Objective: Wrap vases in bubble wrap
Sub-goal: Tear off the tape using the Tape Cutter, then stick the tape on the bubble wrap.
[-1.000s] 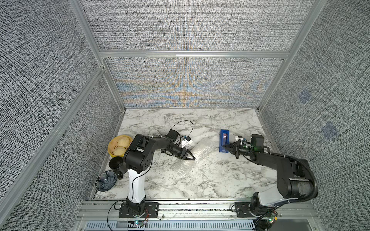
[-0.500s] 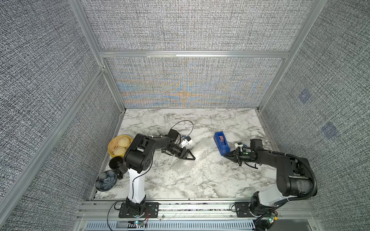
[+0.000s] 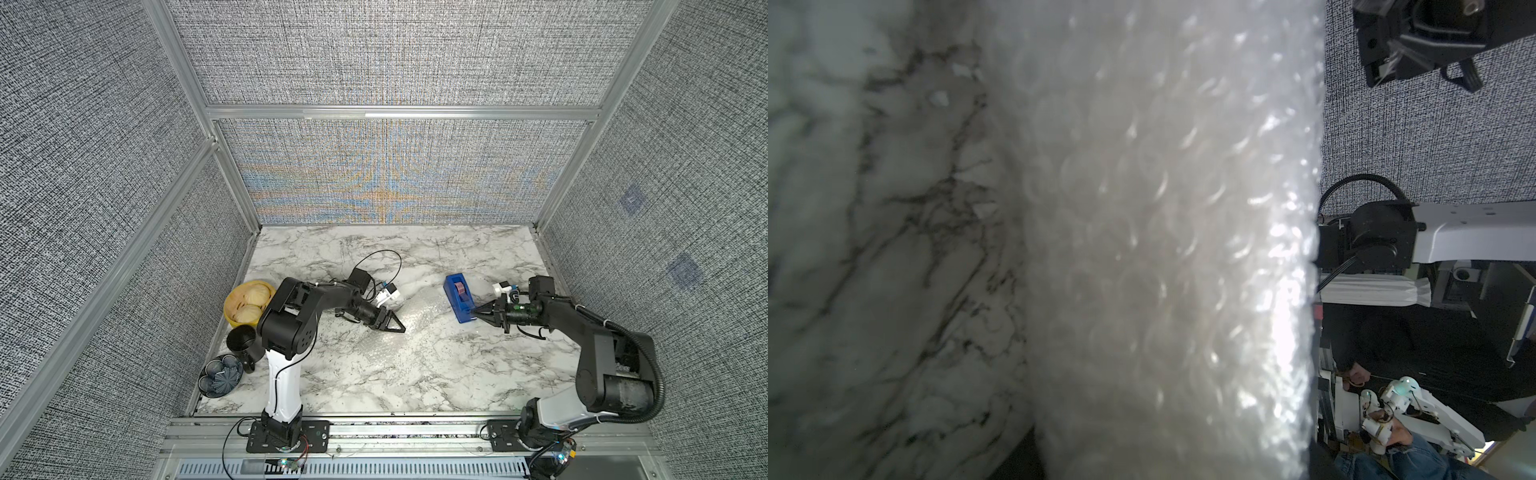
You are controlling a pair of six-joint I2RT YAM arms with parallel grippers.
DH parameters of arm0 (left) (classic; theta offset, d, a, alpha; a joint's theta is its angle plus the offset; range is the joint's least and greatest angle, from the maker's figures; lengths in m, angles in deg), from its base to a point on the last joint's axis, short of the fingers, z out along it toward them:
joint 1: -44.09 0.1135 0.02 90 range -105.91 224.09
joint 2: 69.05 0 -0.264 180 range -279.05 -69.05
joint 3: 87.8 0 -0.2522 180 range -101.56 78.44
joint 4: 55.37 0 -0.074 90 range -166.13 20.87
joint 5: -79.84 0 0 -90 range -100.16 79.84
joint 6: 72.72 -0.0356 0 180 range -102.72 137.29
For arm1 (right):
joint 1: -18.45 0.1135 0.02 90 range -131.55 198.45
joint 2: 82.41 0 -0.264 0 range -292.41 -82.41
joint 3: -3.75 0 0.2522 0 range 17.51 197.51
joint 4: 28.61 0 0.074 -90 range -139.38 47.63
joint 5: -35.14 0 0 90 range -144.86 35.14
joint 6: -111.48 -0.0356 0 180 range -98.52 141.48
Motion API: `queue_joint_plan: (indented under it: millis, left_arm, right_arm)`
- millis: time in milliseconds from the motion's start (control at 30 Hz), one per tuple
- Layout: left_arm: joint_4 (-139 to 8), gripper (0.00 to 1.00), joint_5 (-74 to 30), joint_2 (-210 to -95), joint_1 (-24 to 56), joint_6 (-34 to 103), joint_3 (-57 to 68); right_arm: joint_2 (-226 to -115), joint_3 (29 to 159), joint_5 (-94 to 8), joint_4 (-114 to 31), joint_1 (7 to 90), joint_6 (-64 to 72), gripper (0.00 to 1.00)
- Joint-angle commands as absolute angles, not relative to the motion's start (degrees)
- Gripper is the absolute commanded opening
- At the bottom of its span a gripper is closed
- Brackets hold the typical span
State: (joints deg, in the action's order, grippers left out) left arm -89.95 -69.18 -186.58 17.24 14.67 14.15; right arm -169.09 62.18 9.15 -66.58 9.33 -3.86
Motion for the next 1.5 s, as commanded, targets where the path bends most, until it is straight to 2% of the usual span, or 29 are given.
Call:
queue_joint_plan:
  millis: [0, 167, 267, 367, 533, 700, 767, 833, 933, 1033, 1167, 1333, 1467]
  left_arm:
    - [-91.89, 0.59, -52.59, -188.0, 17.37, 12.93, 14.77]
    - [-92.2, 0.59, -52.64, -187.96, 17.41, 12.67, 14.73]
    - [-91.84, 0.59, -52.73, -187.8, 17.37, 12.75, 14.97]
    - [-92.02, 0.59, -53.17, -188.2, 17.37, 12.8, 14.73]
    - [-91.99, 0.59, -53.14, -187.23, 17.37, 12.42, 14.96]
    - [-92.39, 0.59, -53.42, -187.59, 17.44, 11.96, 14.74]
    - [-92.22, 0.59, -53.7, -187.29, 17.44, 11.99, 14.94]
    - [-91.74, 0.59, -53.97, -186.85, 17.44, 12.24, 15.23]
    - [-91.27, 0.59, -54.76, -186.93, 17.42, 12.28, 15.36]
    - [-93.6, 0.59, -55.16, -188.8, 17.53, 10.77, 13.81]
    - [-95.5, 0.59, -54.12, -189.81, 17.43, 9.32, 12.61]
    - [-97.46, 0.6, -54.13, -191.14, 17.63, 9.11, 10.48]
    - [-100.53, 0.6, -55.71, -195.08, 18.23, 8.65, 7.16]
  right_arm:
    - [-169.02, 63.55, 9.55, -74.11, 8.81, 1.54, 0.0]
    - [-171.8, 65.34, 7.17, -78.66, 8.08, 6.32, 0.0]
    - [-179.34, 69.4, -8.83, -86.25, 9.17, 13.23, 0.0]
    - [-189.76, 77.0, -21.15, -92.99, 14.14, 16.69, 0.0]
    - [-186.31, 77.08, -35.82, -92.74, 14.8, 14.54, 0.0]
    - [-183.54, 78.87, -39.75, -94.14, 14.65, 15.79, 0.0]
    - [-178.39, 78.45, -38.99, -93.72, 14.67, 16.89, 0.0]
    - [-172.57, 77.96, -33.52, -92.74, 14.62, 17.56, 0.0]
    - [-164.16, 76.9, -17.49, -89.96, 16.28, 18.2, 0.0]
    - [-159.38, 73.35, -4.17, -81.7, 23.68, 18.59, 0.0]
    - [-164.2, 72.82, 0.16, -73.24, 35.37, 22.54, 0.0]
    - [-175.31, 79.78, 2.85, -73.9, 42.0, 29.13, 0.0]
    - [-182.61, 83.31, 3.31, -70.2, 43.51, 25.92, 0.0]
